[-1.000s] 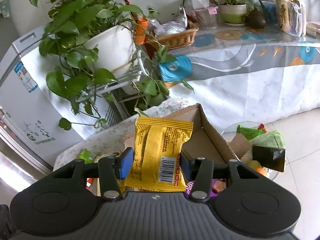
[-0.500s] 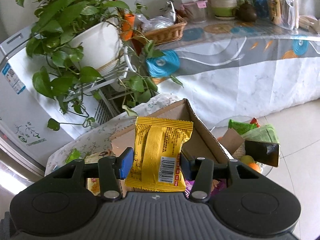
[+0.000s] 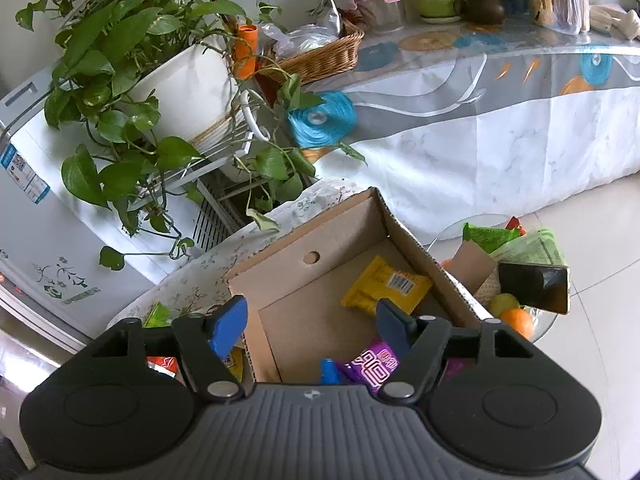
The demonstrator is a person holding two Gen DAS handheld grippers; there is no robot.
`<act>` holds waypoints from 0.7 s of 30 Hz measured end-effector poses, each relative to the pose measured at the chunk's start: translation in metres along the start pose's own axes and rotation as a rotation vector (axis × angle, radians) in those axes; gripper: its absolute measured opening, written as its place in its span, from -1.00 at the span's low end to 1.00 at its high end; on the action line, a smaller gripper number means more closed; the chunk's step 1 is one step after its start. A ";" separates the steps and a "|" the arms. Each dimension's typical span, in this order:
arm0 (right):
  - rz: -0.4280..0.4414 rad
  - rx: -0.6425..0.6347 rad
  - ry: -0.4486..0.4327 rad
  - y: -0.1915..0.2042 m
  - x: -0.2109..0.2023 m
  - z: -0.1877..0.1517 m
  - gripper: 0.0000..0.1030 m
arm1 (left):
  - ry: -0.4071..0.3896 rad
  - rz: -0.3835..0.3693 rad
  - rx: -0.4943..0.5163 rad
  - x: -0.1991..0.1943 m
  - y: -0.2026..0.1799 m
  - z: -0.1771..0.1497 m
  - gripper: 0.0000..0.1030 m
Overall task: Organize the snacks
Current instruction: 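Open both grippers to drop the packets into the box and withdraw, then move the right gripper to the croissant bag while the left approaches the pink Ameria packet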
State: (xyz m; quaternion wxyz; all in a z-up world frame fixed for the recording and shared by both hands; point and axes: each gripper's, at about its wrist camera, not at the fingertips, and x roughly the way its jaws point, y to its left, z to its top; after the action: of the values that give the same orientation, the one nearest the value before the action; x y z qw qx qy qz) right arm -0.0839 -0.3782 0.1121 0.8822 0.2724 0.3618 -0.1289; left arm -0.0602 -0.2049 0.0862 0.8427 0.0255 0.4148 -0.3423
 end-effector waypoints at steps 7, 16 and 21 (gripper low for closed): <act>0.009 -0.040 0.009 0.014 0.006 -0.003 0.58 | 0.076 0.114 -0.034 -0.010 0.042 0.004 0.87; 0.022 -0.112 0.045 0.041 0.021 -0.011 0.58 | 0.033 0.253 -0.008 -0.028 0.084 0.006 0.95; 0.030 -0.140 0.060 0.055 0.030 -0.016 0.59 | -0.041 0.322 0.113 -0.042 0.090 0.013 0.98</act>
State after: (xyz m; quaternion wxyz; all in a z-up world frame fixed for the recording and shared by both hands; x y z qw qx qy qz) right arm -0.0484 -0.3249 0.1033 0.8897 0.2191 0.3921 -0.0818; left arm -0.0153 -0.1172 0.1032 0.8921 0.1319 0.3684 -0.2259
